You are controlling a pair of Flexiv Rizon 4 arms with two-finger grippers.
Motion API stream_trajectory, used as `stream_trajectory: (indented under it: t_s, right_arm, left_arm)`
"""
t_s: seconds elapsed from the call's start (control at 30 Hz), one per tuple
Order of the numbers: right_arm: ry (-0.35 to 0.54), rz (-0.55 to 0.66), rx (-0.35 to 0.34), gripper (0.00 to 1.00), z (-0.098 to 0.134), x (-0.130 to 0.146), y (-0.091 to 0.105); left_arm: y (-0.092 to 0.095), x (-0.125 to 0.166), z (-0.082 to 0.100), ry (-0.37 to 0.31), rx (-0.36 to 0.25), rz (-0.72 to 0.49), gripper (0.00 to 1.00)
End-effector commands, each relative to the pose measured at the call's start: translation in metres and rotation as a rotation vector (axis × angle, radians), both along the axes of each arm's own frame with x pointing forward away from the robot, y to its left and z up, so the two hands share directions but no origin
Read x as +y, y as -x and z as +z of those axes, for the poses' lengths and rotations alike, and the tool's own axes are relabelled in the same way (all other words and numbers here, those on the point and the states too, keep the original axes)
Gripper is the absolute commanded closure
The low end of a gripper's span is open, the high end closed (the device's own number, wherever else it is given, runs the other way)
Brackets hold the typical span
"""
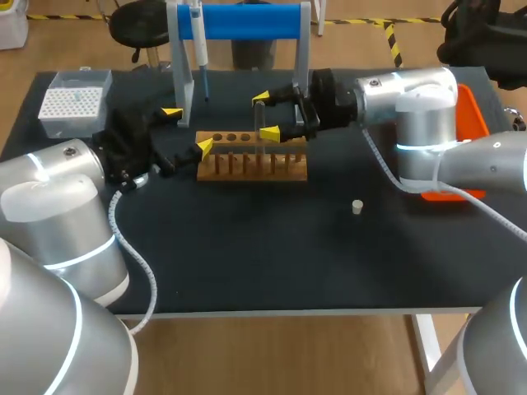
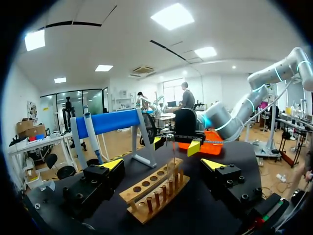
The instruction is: Invert the test tube, pick up the pipette, mount the tip to pipette, aspirate from beaker and dispense into the tube, eject the tip, return the pipette, and cap with the stopper.
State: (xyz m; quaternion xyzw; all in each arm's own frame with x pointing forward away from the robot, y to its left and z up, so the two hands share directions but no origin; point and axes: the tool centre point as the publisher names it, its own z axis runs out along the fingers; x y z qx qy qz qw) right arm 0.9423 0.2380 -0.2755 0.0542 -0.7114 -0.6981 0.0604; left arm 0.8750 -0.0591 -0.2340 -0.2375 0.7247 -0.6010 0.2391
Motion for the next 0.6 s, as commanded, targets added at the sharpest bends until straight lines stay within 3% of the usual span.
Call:
stream_trajectory:
  t_s: [0.03, 0.43, 0.6]
  right_arm:
    - [-0.002, -0.010, -0.005, 0.00, -0.0006, 0.0028, 0.0030]
    - [0.001, -0.022, -0.007, 0.16, -0.0022, 0.0109, 0.0062]
    - [0.004, -0.025, -0.003, 0.35, -0.0036, 0.0115, 0.0060]
  left_arm:
    - [0.0018, -0.0005, -0.0008, 0.000, -0.003, 0.005, 0.00]
    - [0.0018, -0.0005, -0.0008, 0.000, -0.003, 0.005, 0.00]
    - [0.0018, -0.0005, -0.0008, 0.000, -0.003, 0.005, 0.00]
